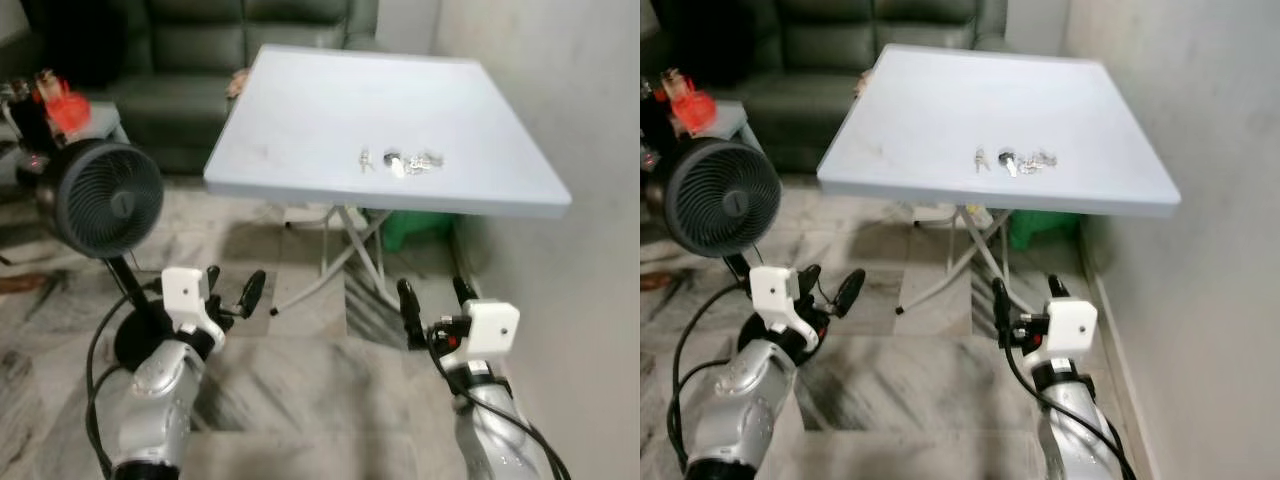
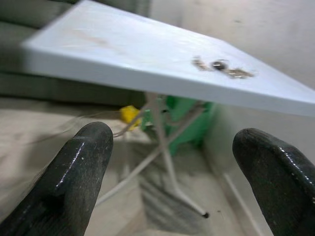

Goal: Hang keys on a hook

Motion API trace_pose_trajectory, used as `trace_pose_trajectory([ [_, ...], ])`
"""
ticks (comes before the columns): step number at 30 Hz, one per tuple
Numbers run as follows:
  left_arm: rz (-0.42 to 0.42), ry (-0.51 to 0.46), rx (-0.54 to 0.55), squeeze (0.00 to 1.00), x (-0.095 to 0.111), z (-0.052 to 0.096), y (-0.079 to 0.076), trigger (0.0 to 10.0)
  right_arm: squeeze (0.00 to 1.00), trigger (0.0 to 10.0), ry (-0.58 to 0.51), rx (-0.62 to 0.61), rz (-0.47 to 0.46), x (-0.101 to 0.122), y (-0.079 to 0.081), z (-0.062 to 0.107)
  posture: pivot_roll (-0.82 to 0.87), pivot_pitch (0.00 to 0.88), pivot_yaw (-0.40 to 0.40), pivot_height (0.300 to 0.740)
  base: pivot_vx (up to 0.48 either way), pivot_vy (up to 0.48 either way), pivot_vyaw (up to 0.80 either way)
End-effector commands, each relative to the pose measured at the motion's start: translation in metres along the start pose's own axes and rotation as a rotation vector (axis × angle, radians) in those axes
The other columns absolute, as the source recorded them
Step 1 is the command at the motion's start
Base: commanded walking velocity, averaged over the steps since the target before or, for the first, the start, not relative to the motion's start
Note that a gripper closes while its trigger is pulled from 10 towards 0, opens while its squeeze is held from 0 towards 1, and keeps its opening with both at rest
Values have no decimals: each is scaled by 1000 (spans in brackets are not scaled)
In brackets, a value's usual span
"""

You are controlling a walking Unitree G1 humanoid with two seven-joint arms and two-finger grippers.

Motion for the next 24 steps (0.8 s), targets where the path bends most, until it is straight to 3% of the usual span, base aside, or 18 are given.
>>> trace_pose_trajectory([
  [1, -5, 7, -54, 0, -1, -8, -17, 10000, 0, 10000, 34, -37, 34, -6, -13, 3, 12, 45, -9, 740, 424, 0, 0],
  [24, -11, 8, -68, 0, -3, -10, -21, 10000, 0, 10000, 42, 10, 79, -6, -8, 1, 21, 29, -19, 740, 421, 0, 0],
])
Point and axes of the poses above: a point about 5 cm out from each wrist's last joint towards the gripper, its own z axis pointing back from the gripper into the wrist, its own x axis along the axis of the wrist's last joint, y = z × x, the point moved 3 cm from there along -z, pointing out of the wrist towards the gripper, and after that the axes turned 13 degrees about z, right-handed, at the moved point
